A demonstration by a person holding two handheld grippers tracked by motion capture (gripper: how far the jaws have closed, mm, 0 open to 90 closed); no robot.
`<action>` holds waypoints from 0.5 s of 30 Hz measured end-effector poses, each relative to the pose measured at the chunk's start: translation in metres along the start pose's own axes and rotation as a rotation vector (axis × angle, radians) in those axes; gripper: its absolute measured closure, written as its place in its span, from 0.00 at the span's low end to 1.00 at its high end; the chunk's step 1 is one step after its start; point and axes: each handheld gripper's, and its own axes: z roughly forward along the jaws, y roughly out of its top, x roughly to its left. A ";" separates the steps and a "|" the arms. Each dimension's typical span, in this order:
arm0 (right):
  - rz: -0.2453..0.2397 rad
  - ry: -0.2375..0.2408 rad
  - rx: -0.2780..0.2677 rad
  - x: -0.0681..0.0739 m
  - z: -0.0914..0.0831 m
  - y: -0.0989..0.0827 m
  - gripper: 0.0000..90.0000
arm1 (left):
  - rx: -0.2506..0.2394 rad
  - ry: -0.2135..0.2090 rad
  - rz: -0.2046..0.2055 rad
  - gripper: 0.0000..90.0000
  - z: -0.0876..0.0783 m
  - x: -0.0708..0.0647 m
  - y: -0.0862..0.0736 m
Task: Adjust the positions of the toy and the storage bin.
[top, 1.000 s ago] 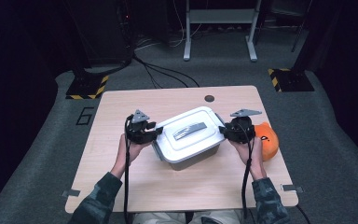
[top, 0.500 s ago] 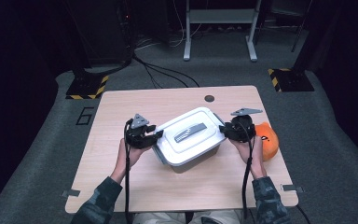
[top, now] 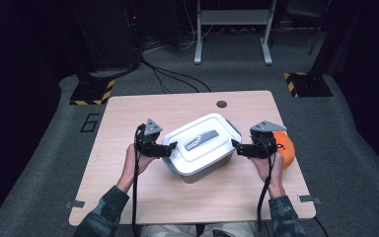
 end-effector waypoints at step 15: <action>-0.043 -0.015 0.073 0.018 -0.007 -0.099 0.00 | -0.009 0.031 -0.020 0.08 -0.008 0.007 0.002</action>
